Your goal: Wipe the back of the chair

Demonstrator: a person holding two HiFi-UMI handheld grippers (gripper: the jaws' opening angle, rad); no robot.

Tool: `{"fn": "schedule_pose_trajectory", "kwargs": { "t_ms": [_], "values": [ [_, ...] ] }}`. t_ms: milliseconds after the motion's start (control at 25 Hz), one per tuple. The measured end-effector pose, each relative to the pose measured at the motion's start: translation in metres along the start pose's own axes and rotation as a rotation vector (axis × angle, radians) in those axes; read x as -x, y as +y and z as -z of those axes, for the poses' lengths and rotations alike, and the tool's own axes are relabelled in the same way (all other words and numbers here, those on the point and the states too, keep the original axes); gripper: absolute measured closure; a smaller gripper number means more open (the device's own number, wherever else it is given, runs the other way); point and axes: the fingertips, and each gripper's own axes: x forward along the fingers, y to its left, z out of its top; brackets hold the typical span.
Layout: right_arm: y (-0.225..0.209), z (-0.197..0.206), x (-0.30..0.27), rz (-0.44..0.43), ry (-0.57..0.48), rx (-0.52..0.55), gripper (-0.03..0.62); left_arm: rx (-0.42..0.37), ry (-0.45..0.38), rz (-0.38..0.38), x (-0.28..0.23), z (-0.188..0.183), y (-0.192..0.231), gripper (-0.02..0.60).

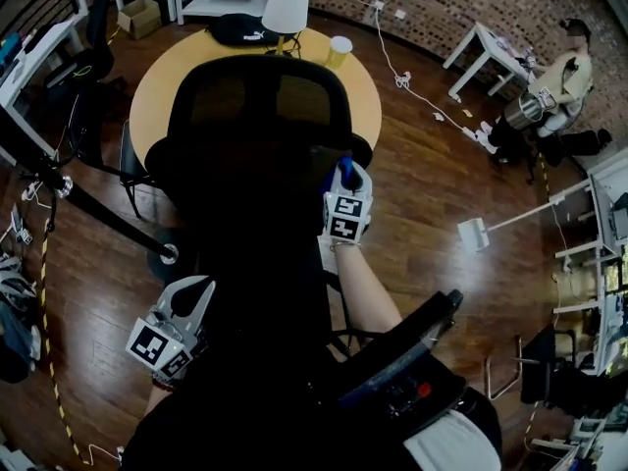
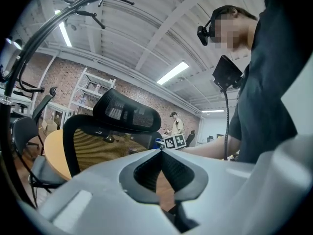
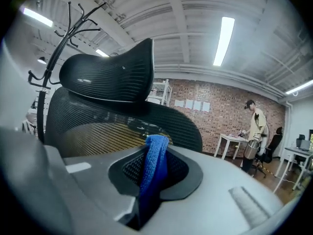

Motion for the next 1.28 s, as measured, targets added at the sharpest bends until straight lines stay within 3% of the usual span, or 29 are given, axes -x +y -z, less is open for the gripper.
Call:
{"fn": "schedule_pose_trajectory", "kwargs": {
  "t_ms": [240, 480, 760, 960, 1160, 1280],
  "values": [
    [-0.001, 0.000, 0.010, 0.038, -0.032, -0.006, 0.557, 0.028, -0.016, -0.008, 0.009, 0.001, 0.011, 0.575],
    [0.080, -0.034, -0.003, -0.103, -0.038, 0.048, 0.557, 0.068, -0.031, -0.018, 0.030, -0.014, 0.029, 0.575],
    [0.128, -0.052, -0.010, -0.066, -0.116, -0.020, 0.559, 0.083, -0.044, -0.031, 0.061, -0.003, 0.046, 0.575],
    [0.185, -0.060, -0.005, -0.150, -0.128, -0.004, 0.559, 0.144, -0.017, -0.077, 0.094, 0.012, 0.059, 0.575],
    [0.239, -0.070, -0.007, -0.240, -0.151, 0.017, 0.559, 0.155, -0.023, -0.102, 0.106, 0.007, 0.068, 0.575],
    [0.247, -0.073, -0.009, -0.225, -0.156, 0.007, 0.559, 0.153, -0.017, -0.087, 0.109, 0.002, 0.067, 0.575]
  ]
}}
